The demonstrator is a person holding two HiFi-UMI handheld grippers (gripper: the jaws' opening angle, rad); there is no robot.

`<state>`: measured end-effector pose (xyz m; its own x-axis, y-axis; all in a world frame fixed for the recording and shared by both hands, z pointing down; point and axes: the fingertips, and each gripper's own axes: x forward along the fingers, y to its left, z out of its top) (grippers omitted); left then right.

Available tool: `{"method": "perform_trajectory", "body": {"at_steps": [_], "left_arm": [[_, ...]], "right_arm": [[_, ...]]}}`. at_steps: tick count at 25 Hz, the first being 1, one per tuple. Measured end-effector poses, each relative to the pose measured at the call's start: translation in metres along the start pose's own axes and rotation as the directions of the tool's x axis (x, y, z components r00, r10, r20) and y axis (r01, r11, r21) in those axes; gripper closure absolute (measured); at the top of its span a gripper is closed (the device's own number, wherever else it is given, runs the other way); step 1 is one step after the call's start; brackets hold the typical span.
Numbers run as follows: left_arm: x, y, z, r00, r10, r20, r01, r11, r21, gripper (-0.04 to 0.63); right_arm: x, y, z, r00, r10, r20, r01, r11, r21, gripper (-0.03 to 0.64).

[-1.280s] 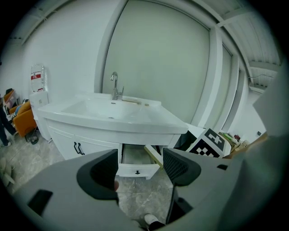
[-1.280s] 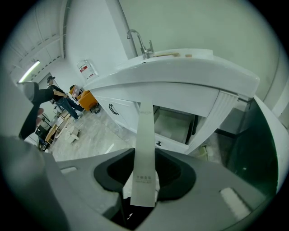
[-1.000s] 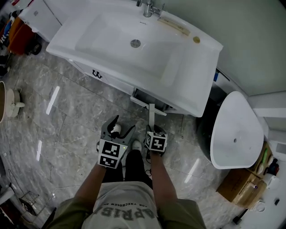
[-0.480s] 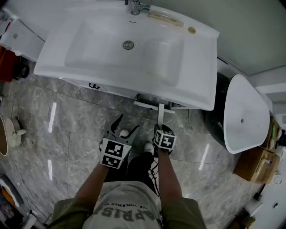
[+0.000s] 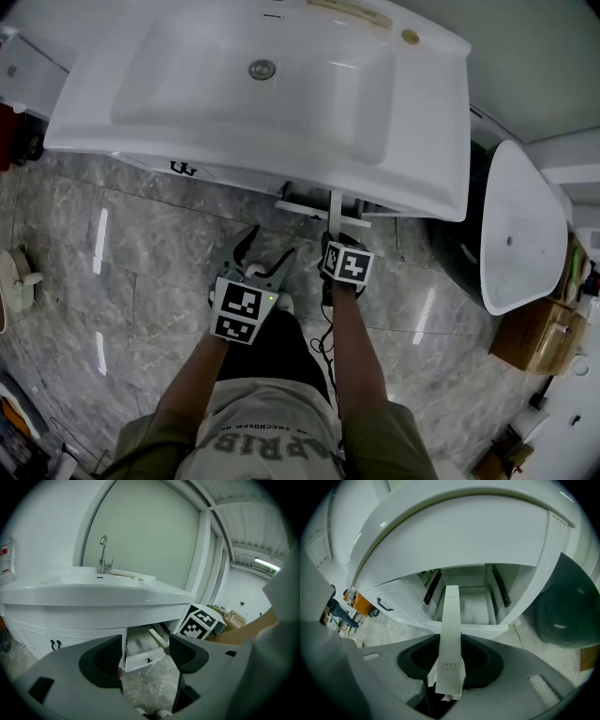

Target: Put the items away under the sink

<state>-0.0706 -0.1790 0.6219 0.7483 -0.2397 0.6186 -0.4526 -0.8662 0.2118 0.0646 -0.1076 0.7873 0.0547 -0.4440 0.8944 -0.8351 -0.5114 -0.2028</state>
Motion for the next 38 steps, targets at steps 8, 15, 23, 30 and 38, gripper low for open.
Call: {"method": "perform_trajectory", "body": {"at_steps": [8,15,23,30,38], "left_arm": [[0.039,0.010,-0.029,0.999,0.012,0.032,-0.013,1.000,0.002,0.293],[0.064,0.021,-0.047,0.998,0.020,0.057,-0.020,1.000,-0.002,0.293],[0.090,0.031,-0.048,0.995,0.019,0.097,-0.021,1.000,0.020,0.293],[0.108,0.042,-0.051,0.993,0.017,0.119,-0.023,0.999,0.048,0.293],[0.124,0.045,-0.058,0.994,0.008,0.111,-0.014,0.998,0.058,0.293]], "right_arm": [[0.042,-0.019,0.024,0.996,0.011,0.087,-0.010,1.000,-0.011,0.474],[0.061,-0.018,0.053,0.973,0.037,0.226,-0.026,0.998,-0.054,0.474],[0.081,-0.019,0.072,0.956,0.037,0.290,0.019,0.982,-0.190,0.474],[0.097,-0.013,0.079,0.965,0.045,0.259,0.074,0.899,-0.431,0.474],[0.122,-0.013,0.085,0.983,0.014,0.185,0.115,0.733,-0.670,0.474]]}}
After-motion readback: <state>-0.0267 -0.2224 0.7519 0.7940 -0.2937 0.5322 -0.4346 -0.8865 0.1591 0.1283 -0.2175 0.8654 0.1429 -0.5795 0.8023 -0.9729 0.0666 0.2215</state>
